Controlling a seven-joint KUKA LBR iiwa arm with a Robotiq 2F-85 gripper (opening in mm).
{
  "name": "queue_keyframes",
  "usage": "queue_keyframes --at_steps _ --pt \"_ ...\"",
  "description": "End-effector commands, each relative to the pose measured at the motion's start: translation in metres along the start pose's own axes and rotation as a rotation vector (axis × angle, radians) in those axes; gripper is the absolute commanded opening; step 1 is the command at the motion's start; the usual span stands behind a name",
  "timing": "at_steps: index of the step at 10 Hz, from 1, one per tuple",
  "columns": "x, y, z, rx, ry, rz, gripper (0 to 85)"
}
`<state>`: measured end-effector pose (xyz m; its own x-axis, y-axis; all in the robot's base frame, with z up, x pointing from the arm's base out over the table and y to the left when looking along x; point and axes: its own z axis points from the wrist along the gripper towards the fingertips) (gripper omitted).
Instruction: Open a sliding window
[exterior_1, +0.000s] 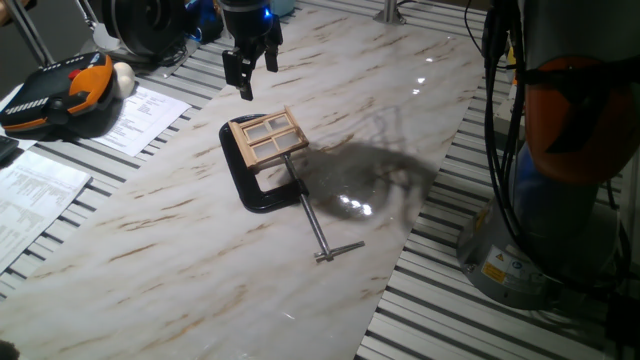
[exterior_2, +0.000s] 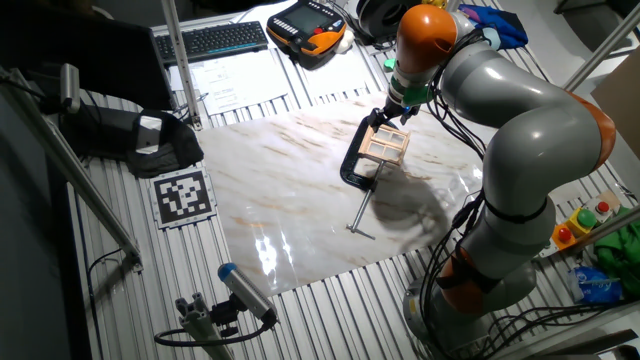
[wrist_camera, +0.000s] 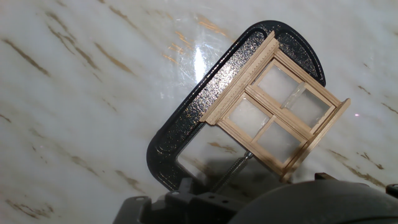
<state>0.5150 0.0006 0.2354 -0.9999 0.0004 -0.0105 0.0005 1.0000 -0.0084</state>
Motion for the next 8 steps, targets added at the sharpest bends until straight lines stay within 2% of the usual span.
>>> queue_keyframes --at_steps 1,6,8 --pt "0.0003 0.0004 -0.0005 0.059 -0.050 0.002 0.0" --pt "-0.0002 0.0005 -0.0002 0.060 -0.052 0.001 0.0" --pt "-0.0018 0.0005 0.0014 0.063 -0.032 0.007 0.0"
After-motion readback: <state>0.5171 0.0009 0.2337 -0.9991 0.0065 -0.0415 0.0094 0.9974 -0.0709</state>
